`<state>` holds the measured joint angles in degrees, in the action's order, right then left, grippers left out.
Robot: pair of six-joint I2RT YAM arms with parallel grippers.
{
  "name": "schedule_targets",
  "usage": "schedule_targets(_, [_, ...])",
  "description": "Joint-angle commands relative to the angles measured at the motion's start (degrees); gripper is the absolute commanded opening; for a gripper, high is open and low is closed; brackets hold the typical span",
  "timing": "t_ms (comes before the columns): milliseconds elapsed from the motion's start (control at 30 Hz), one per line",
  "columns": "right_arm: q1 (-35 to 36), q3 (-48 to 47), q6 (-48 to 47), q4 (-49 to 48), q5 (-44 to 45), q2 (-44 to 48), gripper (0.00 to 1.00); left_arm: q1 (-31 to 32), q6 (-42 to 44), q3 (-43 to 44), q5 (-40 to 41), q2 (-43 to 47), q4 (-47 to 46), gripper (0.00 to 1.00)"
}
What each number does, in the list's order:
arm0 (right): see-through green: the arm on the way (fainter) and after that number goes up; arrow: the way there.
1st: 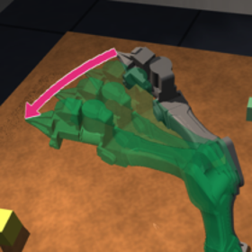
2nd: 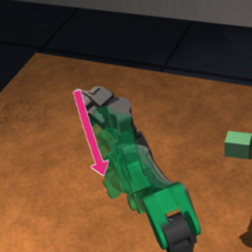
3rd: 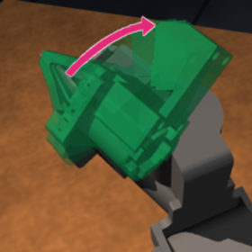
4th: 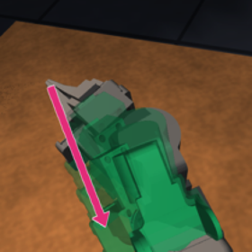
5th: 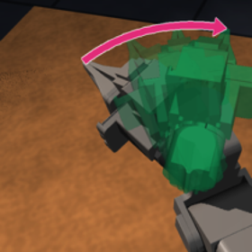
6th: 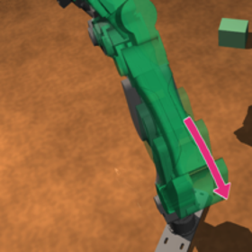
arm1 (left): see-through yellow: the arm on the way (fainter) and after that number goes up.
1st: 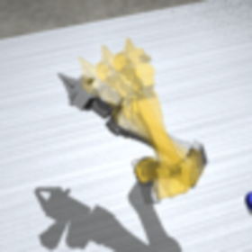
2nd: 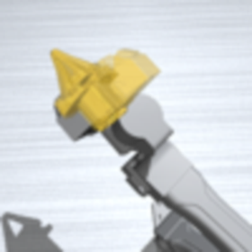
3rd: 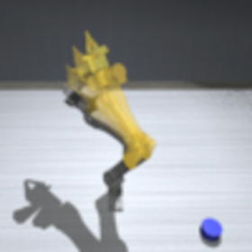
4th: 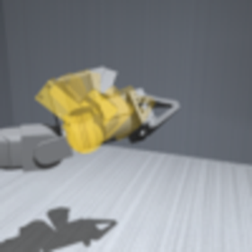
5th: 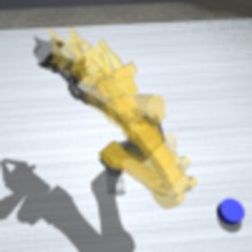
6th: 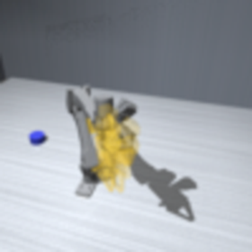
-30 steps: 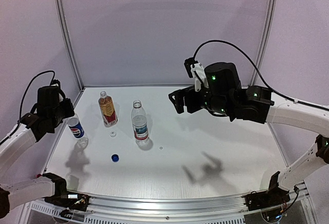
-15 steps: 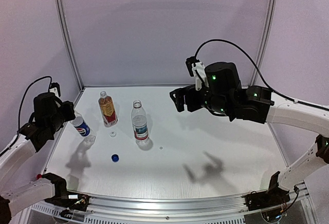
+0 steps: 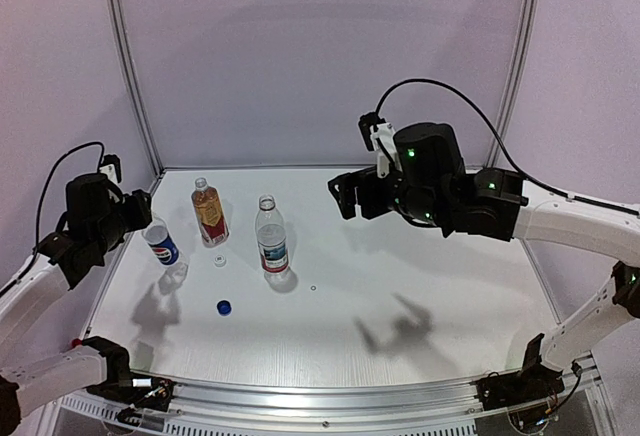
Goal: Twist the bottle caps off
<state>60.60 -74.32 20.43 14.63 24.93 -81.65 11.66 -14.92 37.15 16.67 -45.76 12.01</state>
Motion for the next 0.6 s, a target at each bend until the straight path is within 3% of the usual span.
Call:
schedule_targets(0, [-0.22,-0.71,0.66,-0.39,1.09,-0.30,0.99,-0.15,0.75,3.01,-1.33,-0.75,0.14,0.53])
schedule_targets(367, [-0.17,-0.40,1.66,-0.46,1.33,0.04,0.99,-0.06,0.68,3.80,-1.47,0.23,1.60,0.54])
schedule_targets(567, [-0.21,-2.35,4.61,1.21,2.75,0.09,0.99,-0.06,0.67,6.26,-0.63,2.24,4.10,0.86])
